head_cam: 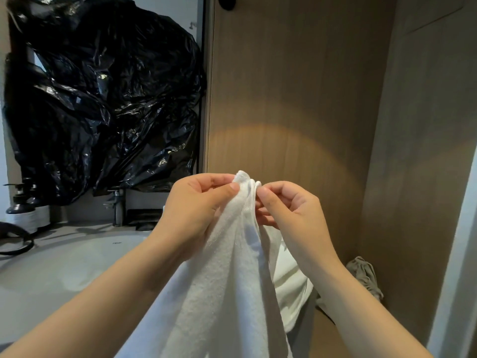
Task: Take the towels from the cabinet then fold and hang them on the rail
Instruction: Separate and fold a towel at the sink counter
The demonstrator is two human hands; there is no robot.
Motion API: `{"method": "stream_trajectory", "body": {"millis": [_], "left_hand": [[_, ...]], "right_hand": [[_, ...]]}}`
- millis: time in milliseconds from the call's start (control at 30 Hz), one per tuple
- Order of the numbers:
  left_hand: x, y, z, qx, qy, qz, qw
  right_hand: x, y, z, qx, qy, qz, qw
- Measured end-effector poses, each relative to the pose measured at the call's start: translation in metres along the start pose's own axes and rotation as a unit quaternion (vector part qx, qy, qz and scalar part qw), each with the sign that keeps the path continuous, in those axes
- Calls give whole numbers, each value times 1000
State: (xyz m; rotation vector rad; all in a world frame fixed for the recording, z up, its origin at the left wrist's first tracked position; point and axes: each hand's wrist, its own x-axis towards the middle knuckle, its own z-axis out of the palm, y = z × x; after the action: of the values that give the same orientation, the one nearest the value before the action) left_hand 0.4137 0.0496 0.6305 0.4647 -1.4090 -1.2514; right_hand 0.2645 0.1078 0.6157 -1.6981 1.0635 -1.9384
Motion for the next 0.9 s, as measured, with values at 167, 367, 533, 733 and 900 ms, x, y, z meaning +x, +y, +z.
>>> {"method": "stream_trajectory", "body": {"millis": [167,367,533,733,900], "left_hand": [[6,0,-4,0,-5,33,999],[11,-9,-5,-10,-7,48,999],[18,-17,-7,7,22,49,999],[19,-22,-8,25,5,74,997],[19,-25,-10,-4,2,63,998]], "right_hand": [[9,0,-1,24,-16,-6,1000],[23,10,0,-123,18,-46,991],[29,18,-1,-146,1,-58,988],[36,23,4,-124,5,-40,991],[37,31,6,-68,-15,4,998]]}}
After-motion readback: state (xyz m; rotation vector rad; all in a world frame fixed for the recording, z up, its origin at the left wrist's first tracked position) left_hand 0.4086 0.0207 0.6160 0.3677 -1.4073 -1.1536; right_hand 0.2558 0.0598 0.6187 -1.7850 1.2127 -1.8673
